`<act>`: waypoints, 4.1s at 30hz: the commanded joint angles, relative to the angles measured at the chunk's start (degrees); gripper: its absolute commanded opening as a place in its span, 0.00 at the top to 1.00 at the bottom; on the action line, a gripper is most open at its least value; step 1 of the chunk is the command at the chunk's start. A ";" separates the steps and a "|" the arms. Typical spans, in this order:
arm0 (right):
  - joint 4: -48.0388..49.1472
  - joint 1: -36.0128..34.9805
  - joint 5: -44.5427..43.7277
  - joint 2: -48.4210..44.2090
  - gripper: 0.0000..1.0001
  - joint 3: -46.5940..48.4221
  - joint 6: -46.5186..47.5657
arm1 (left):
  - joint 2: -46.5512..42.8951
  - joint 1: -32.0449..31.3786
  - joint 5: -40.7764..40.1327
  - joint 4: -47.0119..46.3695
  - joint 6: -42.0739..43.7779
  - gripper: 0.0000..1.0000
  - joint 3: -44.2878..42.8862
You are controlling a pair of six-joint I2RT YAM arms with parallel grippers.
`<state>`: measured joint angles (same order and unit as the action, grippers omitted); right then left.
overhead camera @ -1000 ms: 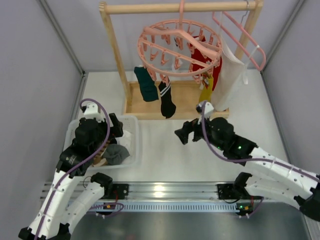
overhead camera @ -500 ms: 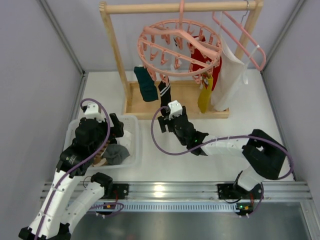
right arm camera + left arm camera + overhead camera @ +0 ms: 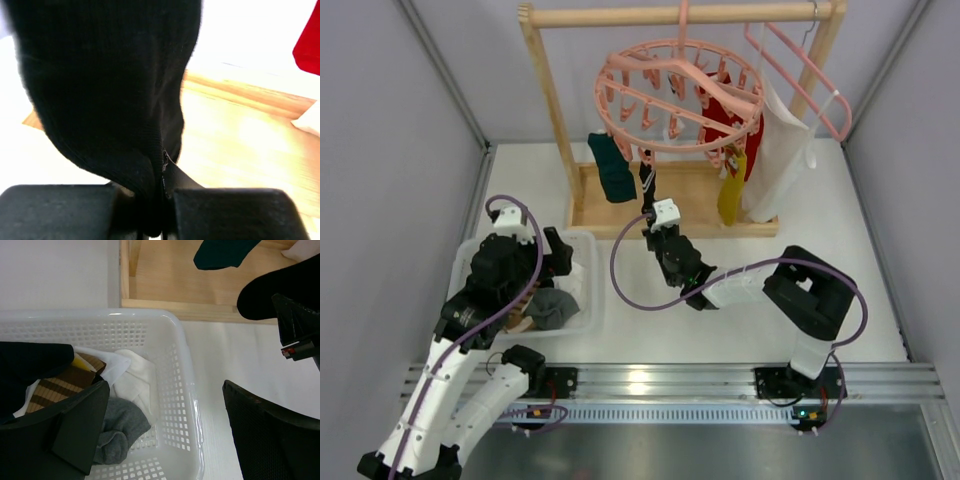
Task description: Remove the socks clipped to the hanger
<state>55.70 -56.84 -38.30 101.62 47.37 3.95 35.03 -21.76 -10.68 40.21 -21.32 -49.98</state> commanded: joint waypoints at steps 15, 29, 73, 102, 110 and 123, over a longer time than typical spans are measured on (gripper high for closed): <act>3.10 -13.38 -7.84 -8.54 1.00 -5.62 -1.75 | 23.75 -11.27 5.62 -4.17 -7.33 0.02 -35.16; 1.69 -17.34 -7.14 -13.90 1.00 -8.96 -1.92 | 43.90 -23.94 -10.59 -4.17 0.58 0.13 -52.41; -1.04 -19.88 -7.04 -13.47 1.00 -10.89 -2.89 | 52.51 -26.05 -11.91 -8.39 2.07 0.88 -57.52; -42.95 -18.05 39.86 -14.91 1.00 18.32 3.52 | 11.75 -25.97 -53.82 7.25 -5.49 0.02 -27.56; -50.51 -15.85 46.83 3.92 0.99 40.68 2.65 | 0.93 -25.97 -56.12 7.34 -1.80 0.02 -24.03; -49.73 -12.42 42.62 -4.02 0.19 34.21 -0.60 | 1.09 -25.97 -46.06 6.73 -4.68 0.02 -19.72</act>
<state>4.73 -69.84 6.20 107.57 86.02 3.88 34.76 -47.72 -63.37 47.07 -24.25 -70.08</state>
